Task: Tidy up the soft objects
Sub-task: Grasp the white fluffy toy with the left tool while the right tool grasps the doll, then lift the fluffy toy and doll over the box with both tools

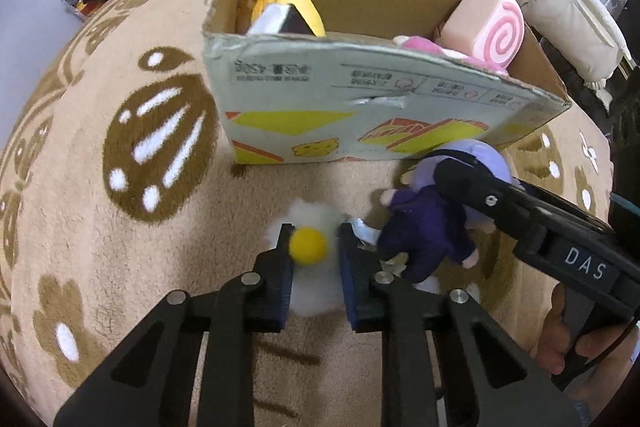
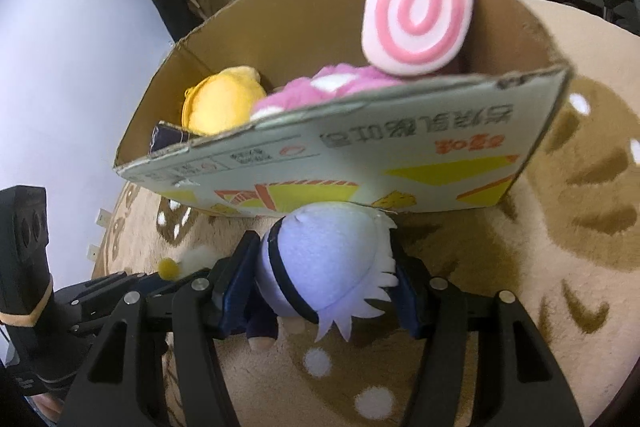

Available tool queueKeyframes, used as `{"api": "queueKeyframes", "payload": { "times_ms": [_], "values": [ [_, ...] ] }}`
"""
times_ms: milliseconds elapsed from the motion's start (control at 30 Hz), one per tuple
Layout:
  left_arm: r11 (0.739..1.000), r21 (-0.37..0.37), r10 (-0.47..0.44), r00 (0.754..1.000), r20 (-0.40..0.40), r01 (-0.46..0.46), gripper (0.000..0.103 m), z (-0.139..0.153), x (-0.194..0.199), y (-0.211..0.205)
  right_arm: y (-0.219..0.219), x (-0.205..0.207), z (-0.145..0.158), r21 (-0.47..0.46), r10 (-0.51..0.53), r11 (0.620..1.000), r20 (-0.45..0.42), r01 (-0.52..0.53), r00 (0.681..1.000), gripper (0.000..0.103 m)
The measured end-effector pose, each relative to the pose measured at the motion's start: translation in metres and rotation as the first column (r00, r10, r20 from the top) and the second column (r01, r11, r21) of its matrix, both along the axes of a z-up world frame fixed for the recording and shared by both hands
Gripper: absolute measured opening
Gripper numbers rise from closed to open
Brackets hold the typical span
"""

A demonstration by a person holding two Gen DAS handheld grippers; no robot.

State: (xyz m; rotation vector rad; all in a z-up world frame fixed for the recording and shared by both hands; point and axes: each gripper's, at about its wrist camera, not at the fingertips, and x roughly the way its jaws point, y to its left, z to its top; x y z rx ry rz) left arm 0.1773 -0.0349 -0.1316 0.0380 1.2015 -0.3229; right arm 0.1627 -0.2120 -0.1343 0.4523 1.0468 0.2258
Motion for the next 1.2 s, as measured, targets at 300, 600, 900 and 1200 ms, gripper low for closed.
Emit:
{"api": "queueKeyframes", "payload": {
  "times_ms": [300,600,900,1200],
  "values": [
    [0.999,-0.002,0.038,0.999,0.013,-0.038,0.013,0.000,0.003,0.016,-0.007,-0.002,0.005,-0.006,-0.021,1.000,0.006,0.021,1.000,0.064],
    [0.997,-0.015,0.071,0.997,0.013,-0.071,0.010,-0.005,0.006,0.019,-0.002,-0.002,0.001,-0.023,-0.013,1.000,-0.002,0.012,1.000,0.064],
    [0.996,-0.062,0.071,0.992,0.099,-0.065,0.010,0.020,0.001,0.025,-0.003,-0.004,0.004,-0.005,-0.010,1.000,0.010,0.010,1.000,0.064],
    [0.995,-0.051,0.095,0.982,0.166,-0.088,0.010,0.042,-0.006,0.037,-0.009,-0.010,0.016,0.009,-0.023,1.000,0.042,0.022,0.999,0.064]
  ]
}}
